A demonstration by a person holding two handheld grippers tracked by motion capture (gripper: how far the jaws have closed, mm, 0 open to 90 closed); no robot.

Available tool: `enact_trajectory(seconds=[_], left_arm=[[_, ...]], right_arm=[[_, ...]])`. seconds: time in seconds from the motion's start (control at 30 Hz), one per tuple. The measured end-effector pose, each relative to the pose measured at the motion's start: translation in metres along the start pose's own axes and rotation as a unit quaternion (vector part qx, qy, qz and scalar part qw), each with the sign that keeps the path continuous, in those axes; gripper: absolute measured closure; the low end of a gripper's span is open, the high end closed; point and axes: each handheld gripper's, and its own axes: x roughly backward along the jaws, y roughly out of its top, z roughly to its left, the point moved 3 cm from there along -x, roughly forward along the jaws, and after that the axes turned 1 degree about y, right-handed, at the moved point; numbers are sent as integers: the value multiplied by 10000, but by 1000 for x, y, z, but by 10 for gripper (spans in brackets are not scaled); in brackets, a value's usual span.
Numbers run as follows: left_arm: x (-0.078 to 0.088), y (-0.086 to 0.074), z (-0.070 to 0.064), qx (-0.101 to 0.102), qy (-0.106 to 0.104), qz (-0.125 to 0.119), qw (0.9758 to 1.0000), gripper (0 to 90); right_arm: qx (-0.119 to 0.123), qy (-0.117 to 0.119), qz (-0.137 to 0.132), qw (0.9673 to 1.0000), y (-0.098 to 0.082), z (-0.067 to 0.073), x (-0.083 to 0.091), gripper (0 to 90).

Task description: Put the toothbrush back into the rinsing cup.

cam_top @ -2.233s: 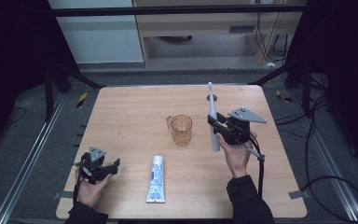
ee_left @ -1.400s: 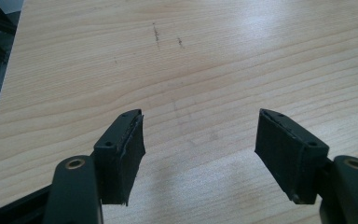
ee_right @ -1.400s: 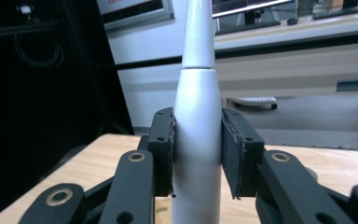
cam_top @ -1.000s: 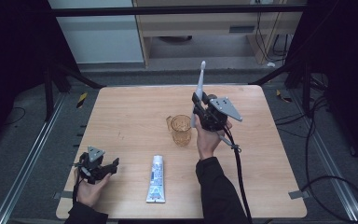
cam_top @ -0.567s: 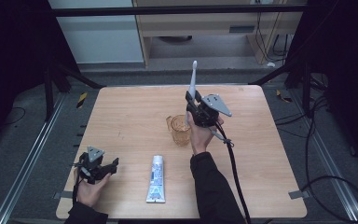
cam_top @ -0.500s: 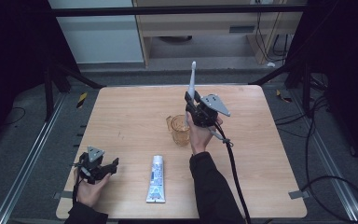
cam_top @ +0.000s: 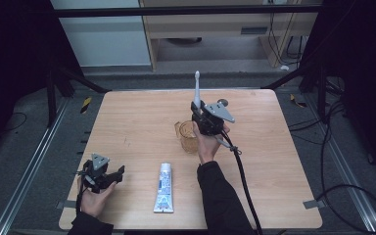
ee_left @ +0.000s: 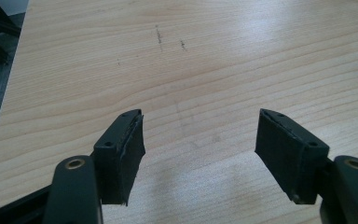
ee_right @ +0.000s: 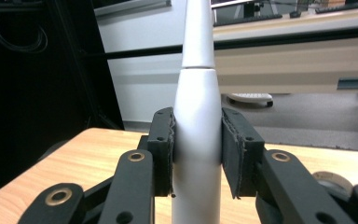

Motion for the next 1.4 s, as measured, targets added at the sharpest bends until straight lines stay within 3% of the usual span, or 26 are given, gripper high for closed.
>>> enact_trajectory(seconds=[1.0,1.4], left_arm=[[-1,0,-1,-32,7,17,10000,315],[-1,0,-1,-39,8,25,10000,315]], right_arm=[[171,100,656,9977,-38,-2,2,667],[244,142,781,9965,-49,-2,8,666]])
